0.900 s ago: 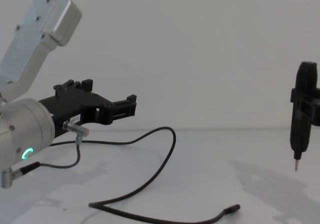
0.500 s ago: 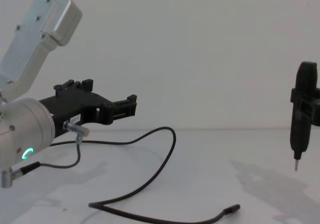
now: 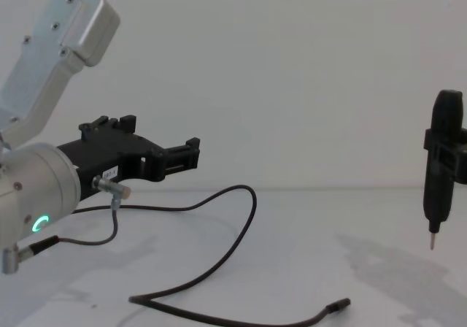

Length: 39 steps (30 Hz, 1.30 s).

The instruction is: Pick up the data cable with the one hand.

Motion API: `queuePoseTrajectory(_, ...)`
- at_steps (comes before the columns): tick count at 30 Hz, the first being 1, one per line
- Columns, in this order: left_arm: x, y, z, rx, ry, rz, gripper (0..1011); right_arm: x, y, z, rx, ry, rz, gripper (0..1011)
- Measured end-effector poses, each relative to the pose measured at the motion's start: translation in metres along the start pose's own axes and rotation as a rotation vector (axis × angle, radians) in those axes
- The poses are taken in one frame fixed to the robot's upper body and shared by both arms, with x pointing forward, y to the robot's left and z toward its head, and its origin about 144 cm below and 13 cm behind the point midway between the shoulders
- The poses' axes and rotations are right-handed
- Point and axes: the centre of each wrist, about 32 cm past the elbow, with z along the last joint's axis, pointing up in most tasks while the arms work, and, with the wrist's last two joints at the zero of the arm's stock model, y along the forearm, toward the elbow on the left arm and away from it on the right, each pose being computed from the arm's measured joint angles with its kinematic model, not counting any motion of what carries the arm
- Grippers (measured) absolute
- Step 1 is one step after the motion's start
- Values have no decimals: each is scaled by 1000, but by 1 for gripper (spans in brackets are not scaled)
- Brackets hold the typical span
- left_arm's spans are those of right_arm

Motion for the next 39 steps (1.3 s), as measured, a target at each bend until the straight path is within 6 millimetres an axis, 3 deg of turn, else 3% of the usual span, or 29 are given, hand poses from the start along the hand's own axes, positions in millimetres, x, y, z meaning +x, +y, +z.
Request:
queuePoseTrajectory(20, 3, 0, 1, 4, -6, -39, 1001, 0, 0, 0, 0, 0, 0, 283)
queuePoseTrajectory(39, 26, 24, 15, 75, -34, -311, 1001, 0, 0, 0, 0, 0, 0, 284)
